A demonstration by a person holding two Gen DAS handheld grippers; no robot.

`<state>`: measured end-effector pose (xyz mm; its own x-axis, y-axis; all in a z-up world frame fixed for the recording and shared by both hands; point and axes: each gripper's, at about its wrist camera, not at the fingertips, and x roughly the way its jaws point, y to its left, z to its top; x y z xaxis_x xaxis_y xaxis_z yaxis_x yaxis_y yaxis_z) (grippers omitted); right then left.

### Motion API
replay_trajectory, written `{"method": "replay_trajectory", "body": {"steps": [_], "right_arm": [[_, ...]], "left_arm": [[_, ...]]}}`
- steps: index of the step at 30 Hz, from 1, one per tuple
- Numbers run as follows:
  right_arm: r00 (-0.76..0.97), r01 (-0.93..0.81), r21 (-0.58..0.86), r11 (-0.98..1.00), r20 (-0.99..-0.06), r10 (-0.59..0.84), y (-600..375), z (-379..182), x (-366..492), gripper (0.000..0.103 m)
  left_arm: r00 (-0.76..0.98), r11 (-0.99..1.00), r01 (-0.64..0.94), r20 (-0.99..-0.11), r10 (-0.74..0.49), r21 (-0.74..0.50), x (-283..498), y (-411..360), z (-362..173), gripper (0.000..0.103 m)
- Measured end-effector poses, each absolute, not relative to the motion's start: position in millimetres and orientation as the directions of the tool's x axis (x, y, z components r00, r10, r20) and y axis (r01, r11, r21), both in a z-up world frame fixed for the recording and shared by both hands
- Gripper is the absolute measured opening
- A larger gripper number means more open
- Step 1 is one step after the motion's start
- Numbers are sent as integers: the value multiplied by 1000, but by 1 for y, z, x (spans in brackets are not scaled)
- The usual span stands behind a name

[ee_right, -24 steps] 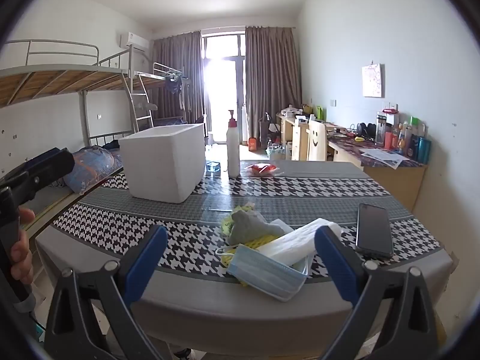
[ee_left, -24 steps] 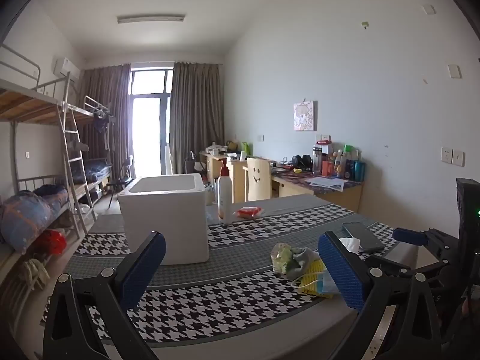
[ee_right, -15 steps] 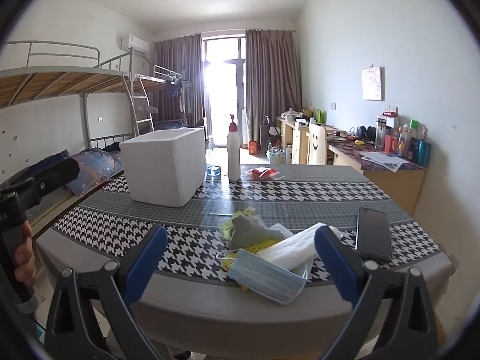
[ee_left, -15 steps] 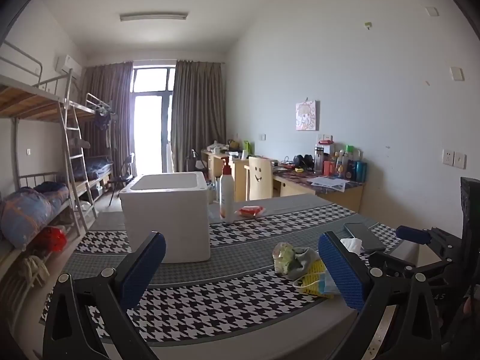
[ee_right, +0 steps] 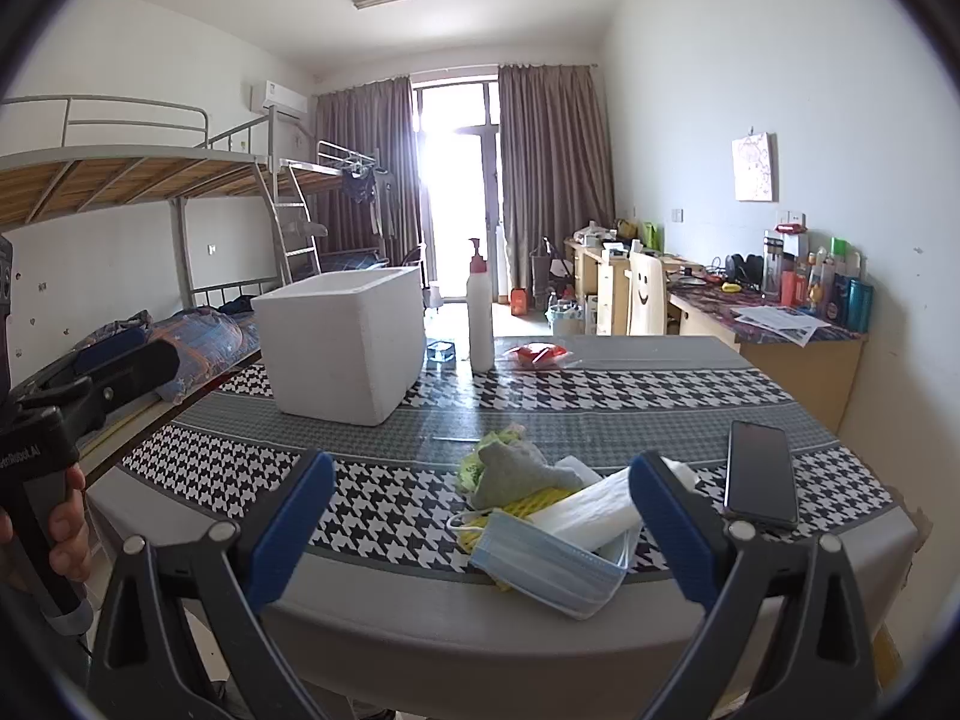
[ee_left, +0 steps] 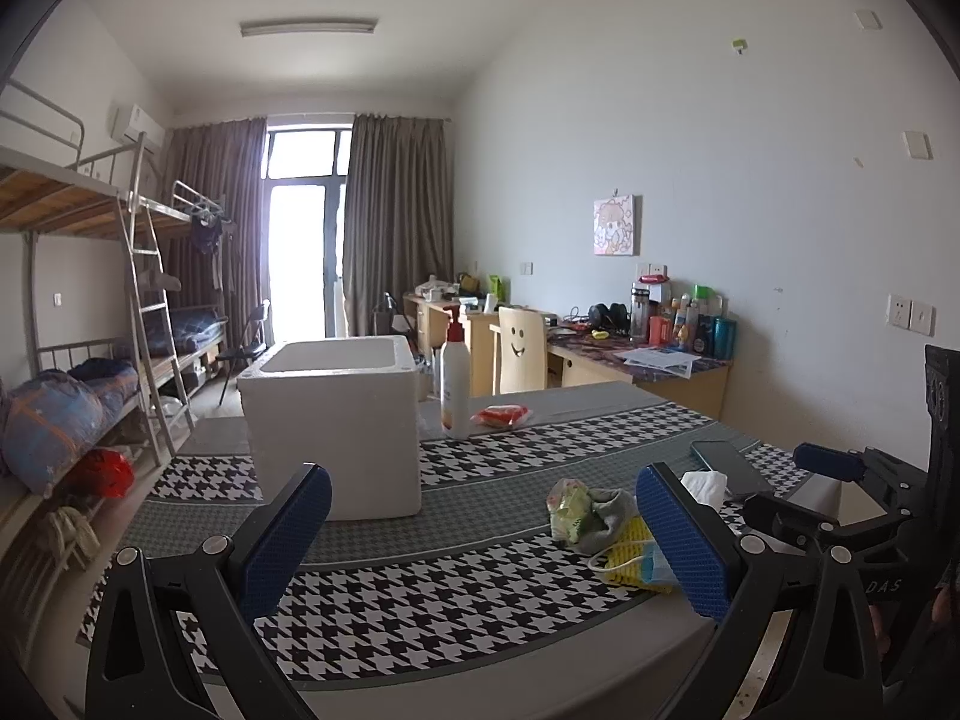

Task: Organize soft objects
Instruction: 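Move both tools toward the pile of soft items on the table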

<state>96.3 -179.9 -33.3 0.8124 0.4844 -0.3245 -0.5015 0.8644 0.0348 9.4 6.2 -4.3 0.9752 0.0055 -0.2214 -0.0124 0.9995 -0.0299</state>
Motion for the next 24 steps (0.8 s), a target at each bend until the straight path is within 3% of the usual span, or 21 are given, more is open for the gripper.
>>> {"method": "replay_trajectory", "body": {"steps": [24], "right_arm": [[814, -510, 16, 860, -315, 488, -172, -32, 95, 100]], "left_arm": [[972, 999, -18, -236, 9, -34, 12, 6, -5, 102]]}}
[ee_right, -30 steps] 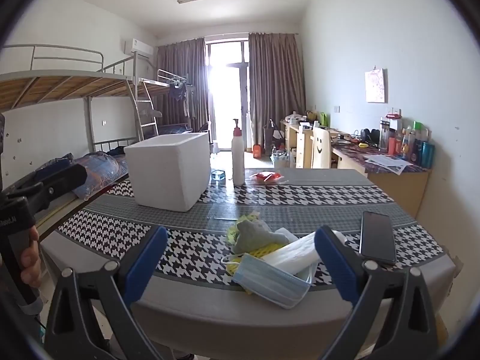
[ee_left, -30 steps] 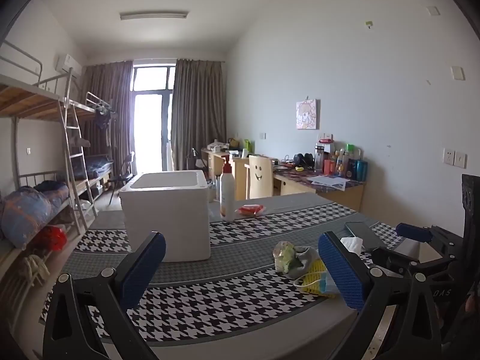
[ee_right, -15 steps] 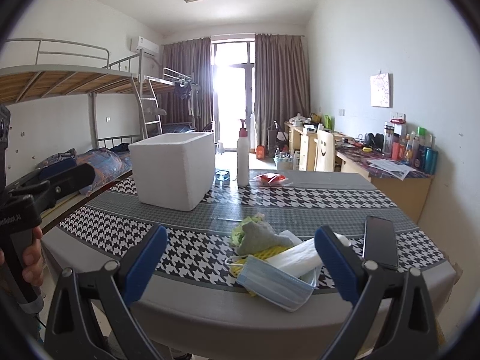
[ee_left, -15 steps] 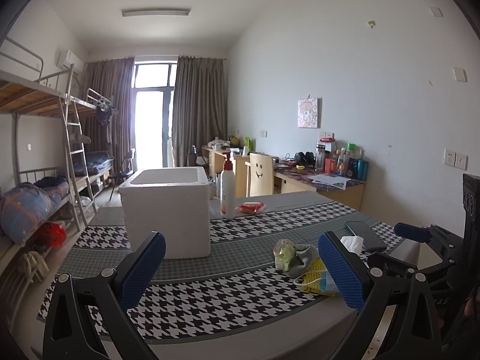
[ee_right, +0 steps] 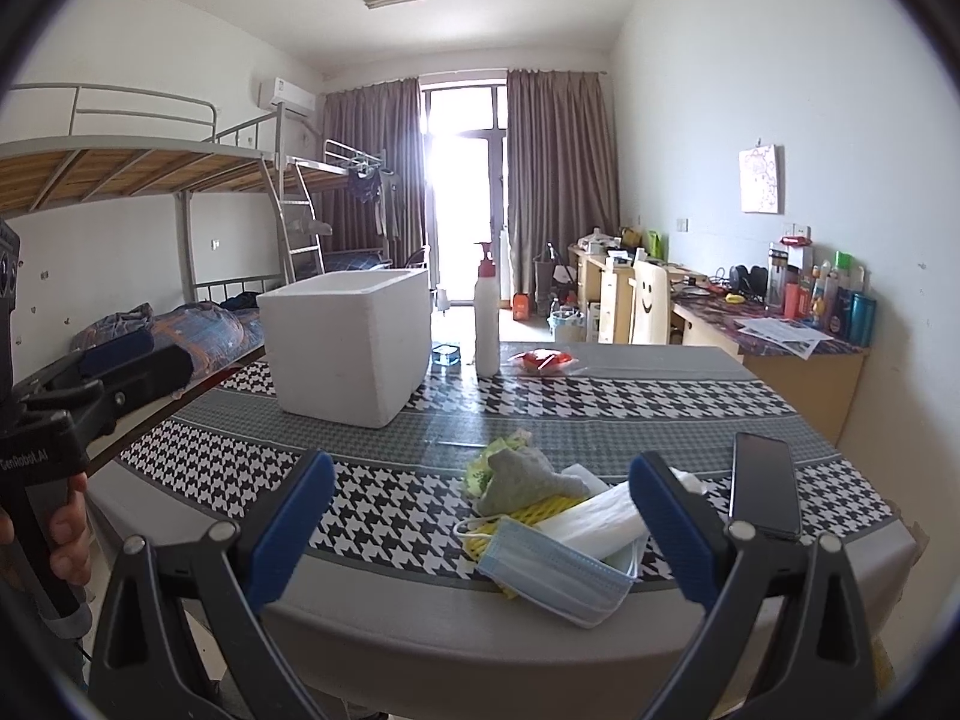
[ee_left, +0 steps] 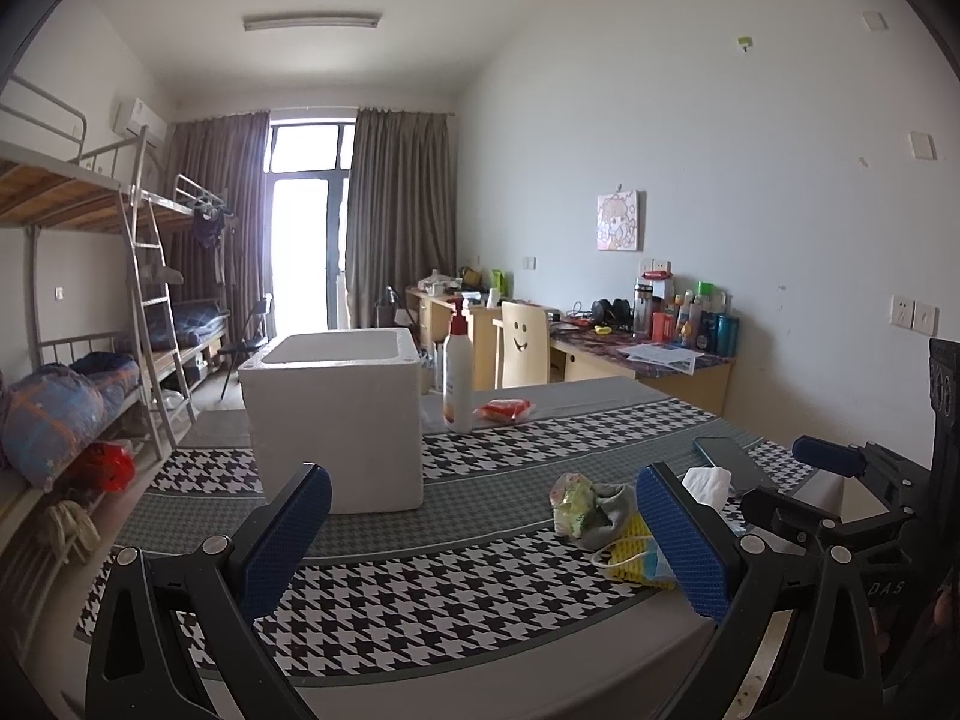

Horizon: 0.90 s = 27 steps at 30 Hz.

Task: Organize soft objects
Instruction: 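Move both tools toward the pile of soft items on the table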

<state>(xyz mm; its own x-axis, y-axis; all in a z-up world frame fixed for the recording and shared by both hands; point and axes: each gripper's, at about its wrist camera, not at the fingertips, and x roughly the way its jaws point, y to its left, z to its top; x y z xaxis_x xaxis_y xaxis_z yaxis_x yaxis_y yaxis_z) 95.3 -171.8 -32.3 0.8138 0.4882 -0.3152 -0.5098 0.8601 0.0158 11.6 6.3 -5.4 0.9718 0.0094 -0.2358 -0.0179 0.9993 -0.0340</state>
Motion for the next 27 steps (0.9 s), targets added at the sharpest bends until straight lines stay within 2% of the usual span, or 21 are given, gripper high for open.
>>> {"method": "replay_trajectory", "body": {"steps": [16, 27], "right_arm": [[828, -498, 31, 866, -278, 486, -170, -28, 105, 100], [829, -493, 40, 869, -282, 483, -167, -29, 118, 100]], "left_arm": [[969, 999, -17, -248, 7, -36, 25, 8, -8, 102], [956, 999, -7, -293, -3, -32, 46, 5, -11, 102]]}}
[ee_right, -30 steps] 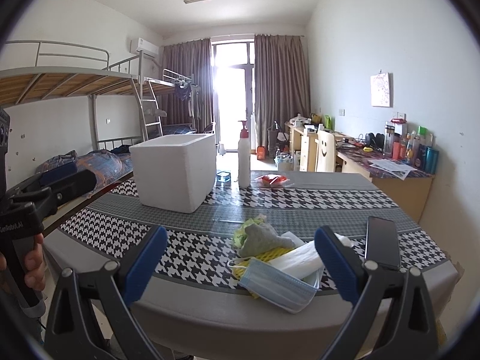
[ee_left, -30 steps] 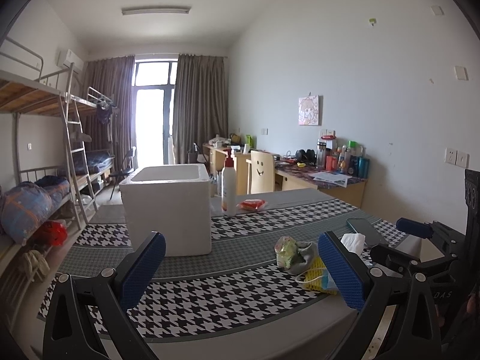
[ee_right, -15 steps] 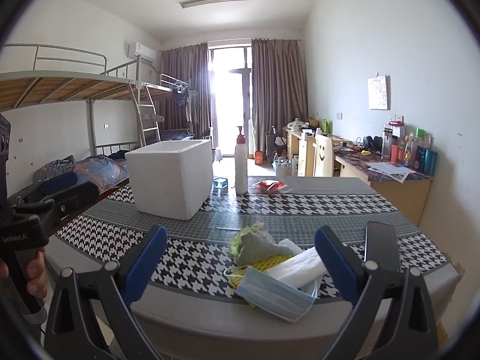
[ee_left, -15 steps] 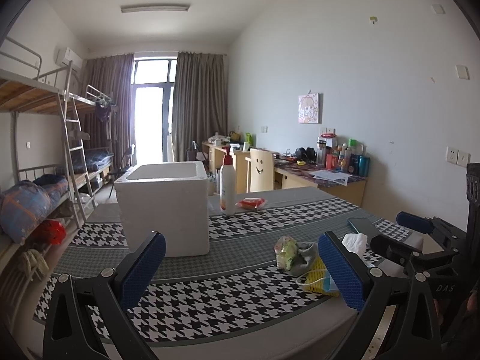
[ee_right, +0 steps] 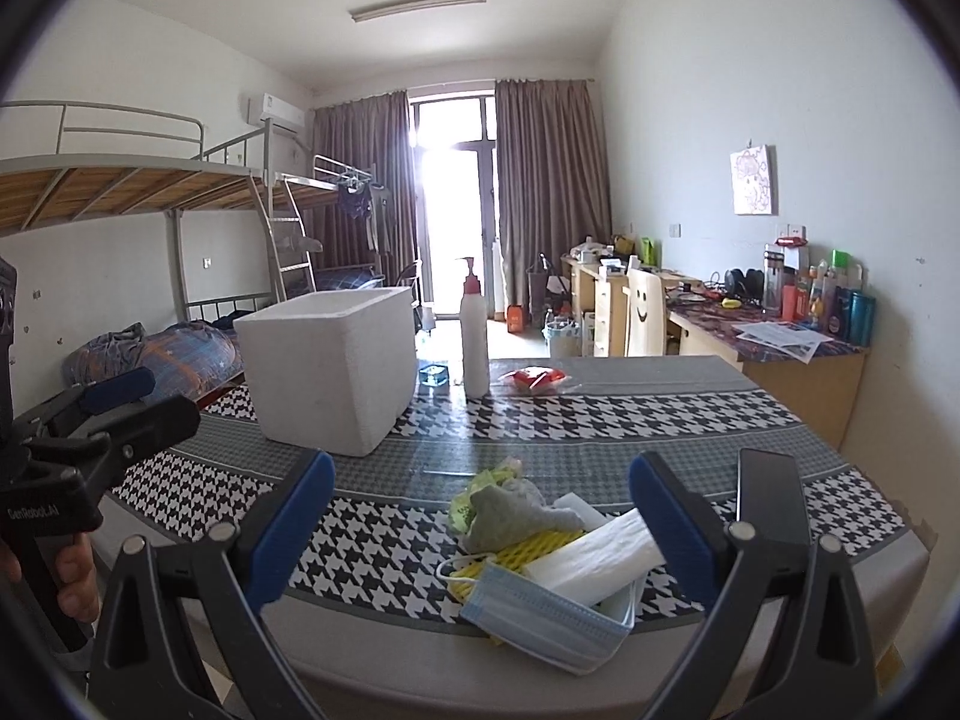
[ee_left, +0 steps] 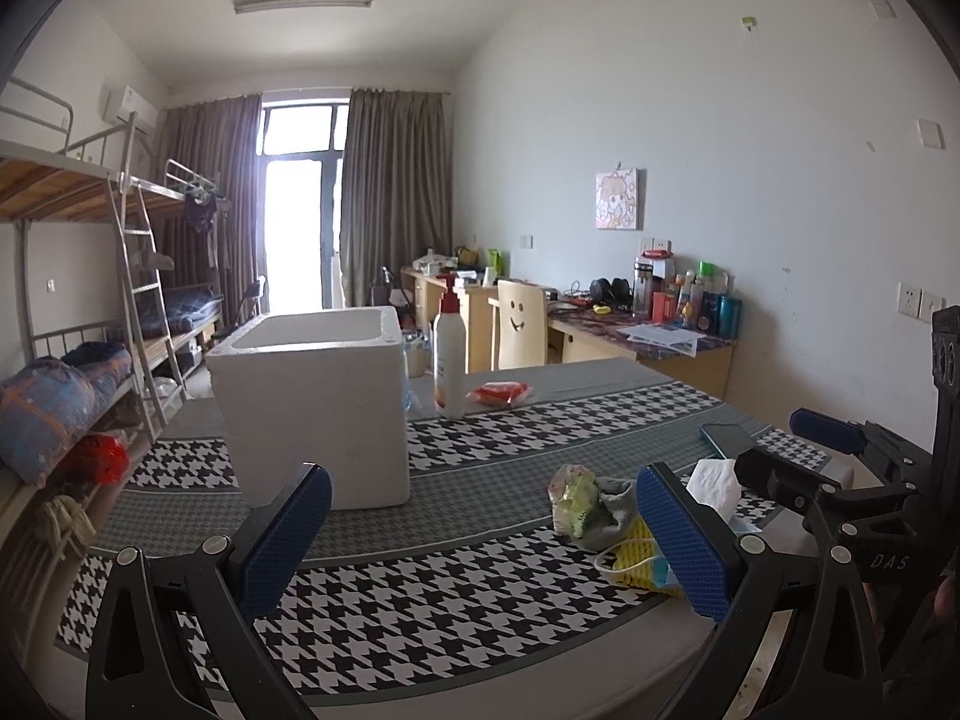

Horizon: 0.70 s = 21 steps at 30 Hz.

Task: Organize soft objects
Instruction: 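Move both tools toward the pile of soft items on the table, then close the left gripper on the grey sock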

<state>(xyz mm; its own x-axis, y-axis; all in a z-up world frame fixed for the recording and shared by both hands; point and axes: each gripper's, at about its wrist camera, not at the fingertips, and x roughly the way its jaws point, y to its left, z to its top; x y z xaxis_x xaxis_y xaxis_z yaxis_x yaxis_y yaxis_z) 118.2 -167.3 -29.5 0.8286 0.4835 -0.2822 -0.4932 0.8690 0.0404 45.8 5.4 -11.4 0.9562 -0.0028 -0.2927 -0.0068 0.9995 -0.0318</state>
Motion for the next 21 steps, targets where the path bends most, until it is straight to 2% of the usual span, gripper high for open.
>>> {"method": "replay_trajectory", "body": {"steps": [21], "right_arm": [[838, -396, 61, 916, -385, 388, -193, -42, 151, 100]], "left_arm": [[903, 993, 116, -414, -117, -29, 110, -30, -24, 102]]}}
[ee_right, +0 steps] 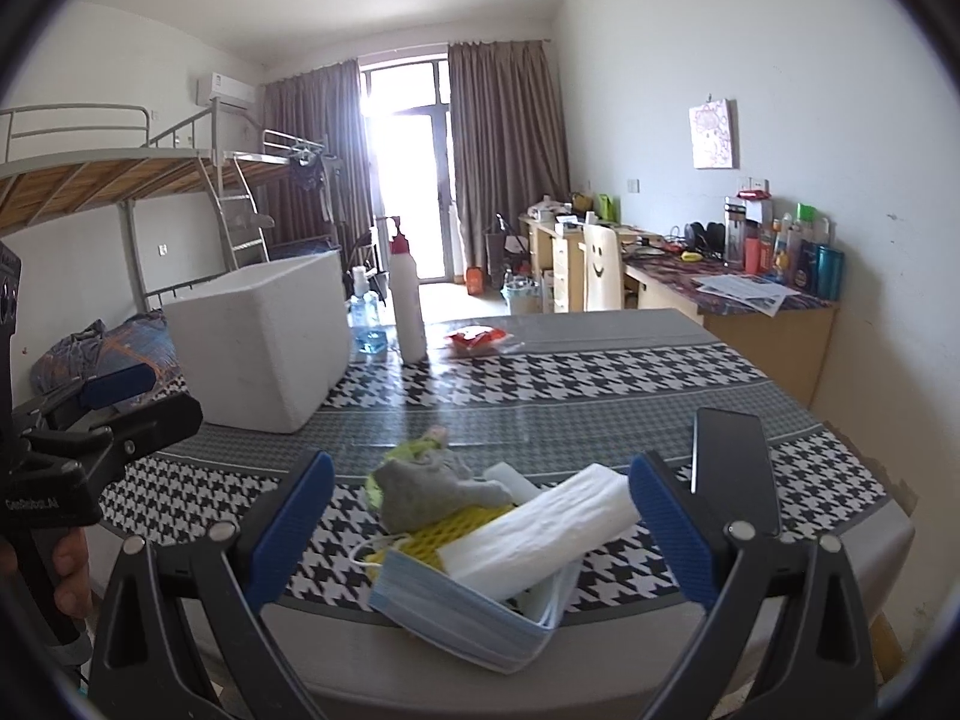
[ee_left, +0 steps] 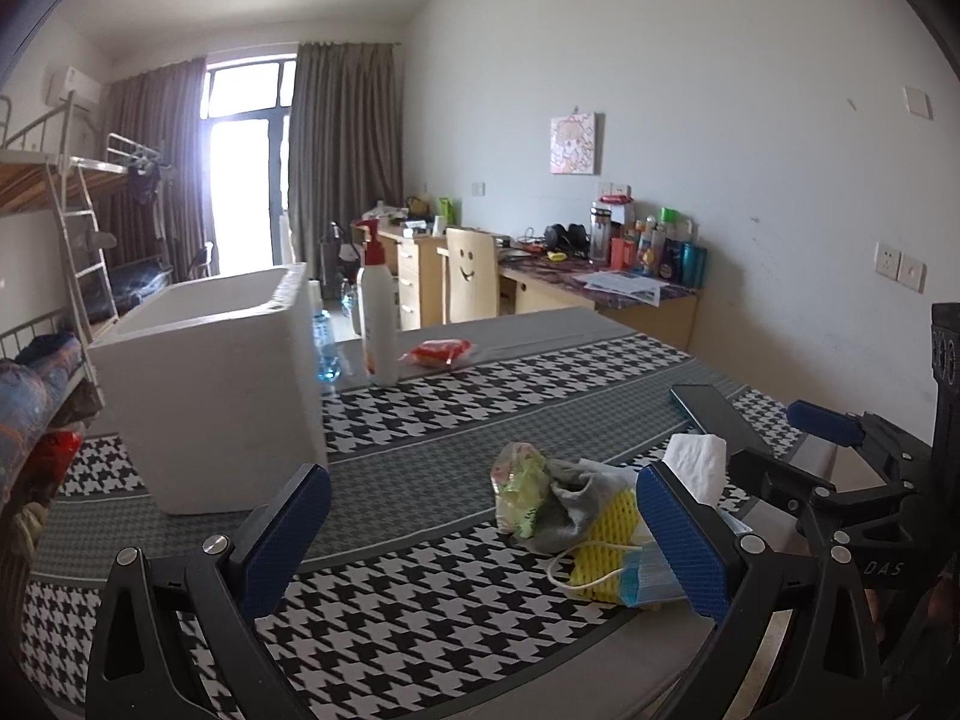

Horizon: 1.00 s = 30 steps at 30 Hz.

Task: Organize soft objects
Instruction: 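Close the left gripper on the grey sock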

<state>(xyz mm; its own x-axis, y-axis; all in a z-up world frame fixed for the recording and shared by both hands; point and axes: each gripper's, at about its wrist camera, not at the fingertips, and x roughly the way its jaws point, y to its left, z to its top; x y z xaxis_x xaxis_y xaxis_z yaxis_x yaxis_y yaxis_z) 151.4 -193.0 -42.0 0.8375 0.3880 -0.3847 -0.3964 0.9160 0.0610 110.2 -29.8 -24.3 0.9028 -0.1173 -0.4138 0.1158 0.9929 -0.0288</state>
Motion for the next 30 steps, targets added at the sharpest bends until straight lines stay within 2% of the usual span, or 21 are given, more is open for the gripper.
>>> {"method": "replay_trajectory", "body": {"steps": [10, 18, 23, 28, 30], "right_arm": [[831, -360, 46, 932, -439, 342, -205, -53, 161, 100], [819, -345, 54, 937, -472, 328, -212, -63, 167, 100], [813, -337, 62, 940, -484, 323, -215, -67, 170, 100], [803, -342, 58, 938, -500, 324, -217, -70, 173, 100], [796, -338, 63, 939, -513, 321, -217, -73, 176, 100]], "left_arm": [[860, 978, 205, -471, -195, -31, 129, -49, -35, 100], [827, 965, 261, -511, -234, -19, 144, -63, -47, 86], [801, 958, 286, -544, -250, -20, 156, -70, -56, 85], [768, 950, 312, -581, -269, -28, 169, -80, -66, 75], [758, 947, 321, -593, -271, -23, 173, -84, -69, 68]]}}
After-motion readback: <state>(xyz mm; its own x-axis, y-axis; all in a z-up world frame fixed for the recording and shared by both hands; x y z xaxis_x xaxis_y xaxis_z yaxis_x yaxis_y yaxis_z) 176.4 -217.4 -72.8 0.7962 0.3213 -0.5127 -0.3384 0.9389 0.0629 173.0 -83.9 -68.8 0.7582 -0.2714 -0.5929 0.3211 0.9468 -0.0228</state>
